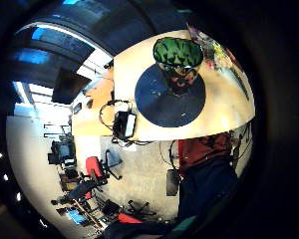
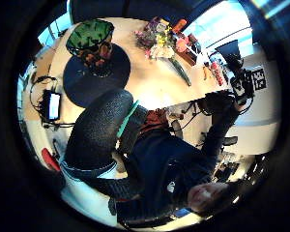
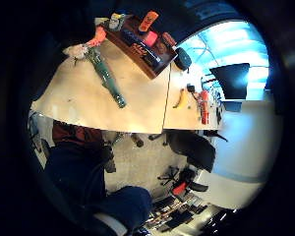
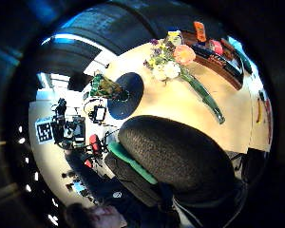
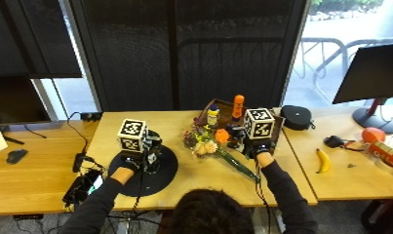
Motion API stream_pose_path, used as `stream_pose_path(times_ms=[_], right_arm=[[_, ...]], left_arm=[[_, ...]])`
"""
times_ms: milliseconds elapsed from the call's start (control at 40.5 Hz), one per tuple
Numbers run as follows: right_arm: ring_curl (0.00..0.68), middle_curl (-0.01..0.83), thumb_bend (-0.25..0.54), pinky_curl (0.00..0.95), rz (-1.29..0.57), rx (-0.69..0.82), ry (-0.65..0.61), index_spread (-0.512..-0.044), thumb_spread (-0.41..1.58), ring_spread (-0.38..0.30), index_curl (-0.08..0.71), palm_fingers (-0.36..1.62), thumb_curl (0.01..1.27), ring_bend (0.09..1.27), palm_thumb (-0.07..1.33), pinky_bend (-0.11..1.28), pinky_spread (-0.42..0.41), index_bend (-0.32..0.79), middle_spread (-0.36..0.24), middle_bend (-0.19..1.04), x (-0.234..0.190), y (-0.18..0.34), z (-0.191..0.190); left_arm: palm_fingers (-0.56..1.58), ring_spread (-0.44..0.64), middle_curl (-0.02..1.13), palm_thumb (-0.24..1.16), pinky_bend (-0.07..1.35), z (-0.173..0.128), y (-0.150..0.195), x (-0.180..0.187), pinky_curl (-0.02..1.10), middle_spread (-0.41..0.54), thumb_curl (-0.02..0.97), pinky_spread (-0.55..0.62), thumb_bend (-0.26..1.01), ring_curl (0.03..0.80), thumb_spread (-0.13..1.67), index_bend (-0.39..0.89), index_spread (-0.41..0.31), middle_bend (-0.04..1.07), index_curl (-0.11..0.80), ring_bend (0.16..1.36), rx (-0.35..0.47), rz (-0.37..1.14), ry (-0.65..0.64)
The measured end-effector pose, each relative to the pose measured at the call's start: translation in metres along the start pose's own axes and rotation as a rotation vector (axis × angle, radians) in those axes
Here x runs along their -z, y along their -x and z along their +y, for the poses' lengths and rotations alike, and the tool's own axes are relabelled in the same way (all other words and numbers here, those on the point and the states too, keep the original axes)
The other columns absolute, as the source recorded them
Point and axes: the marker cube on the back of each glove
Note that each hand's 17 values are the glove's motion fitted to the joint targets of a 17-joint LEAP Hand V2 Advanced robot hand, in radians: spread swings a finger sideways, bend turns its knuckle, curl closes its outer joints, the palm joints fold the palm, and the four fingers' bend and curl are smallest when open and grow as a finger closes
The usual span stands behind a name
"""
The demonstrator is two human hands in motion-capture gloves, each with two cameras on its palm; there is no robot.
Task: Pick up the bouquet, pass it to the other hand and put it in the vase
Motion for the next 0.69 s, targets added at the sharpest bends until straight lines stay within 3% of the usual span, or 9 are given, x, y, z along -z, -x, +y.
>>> stream_pose_path(times_ms=[222,445,543,691], right_arm=[[0.268,0.278,-0.005,0.327,-0.065,-0.178,0.048,-0.312,1.09,-0.022,0.129,0.43,0.20,0.57,0.27,0.67,0.101,0.08,-0.032,0.23,-0.003,-0.025,-0.016],[0.314,0.337,0.005,0.354,-0.177,-0.301,0.022,-0.261,1.10,-0.060,0.117,0.53,0.25,0.63,0.38,0.70,0.079,0.06,-0.051,0.30,-0.034,-0.055,-0.043],[0.325,0.353,0.032,0.354,-0.193,-0.360,0.053,-0.240,1.09,-0.091,0.112,0.61,0.28,0.66,0.48,0.72,0.045,0.06,-0.061,0.32,-0.058,-0.069,-0.052],[0.342,0.375,0.017,0.367,-0.261,-0.434,0.105,-0.216,1.07,-0.103,0.121,0.58,0.30,0.64,0.53,0.72,0.034,0.08,-0.061,0.32,-0.114,-0.089,-0.073]], left_arm=[[0.12,0.28,0.19,0.20,0.46,0.007,-0.013,0.004,0.27,0.254,0.229,0.35,-0.02,0.233,1.09,0.16,-0.001,0.17,0.266,0.58,-0.049,0.025,-0.014],[0.10,0.29,0.20,0.25,0.47,0.000,-0.016,0.000,0.29,0.257,0.257,0.36,-0.01,0.243,1.10,0.16,-0.001,0.17,0.285,0.58,-0.060,0.000,-0.014],[0.10,0.29,0.21,0.26,0.47,-0.001,-0.018,0.001,0.30,0.258,0.264,0.36,-0.02,0.247,1.10,0.16,-0.001,0.17,0.292,0.58,-0.063,0.004,-0.017],[0.09,0.30,0.22,0.26,0.48,-0.001,-0.020,-0.004,0.30,0.259,0.274,0.37,-0.02,0.252,1.10,0.16,-0.001,0.17,0.301,0.59,-0.071,0.021,-0.018]])
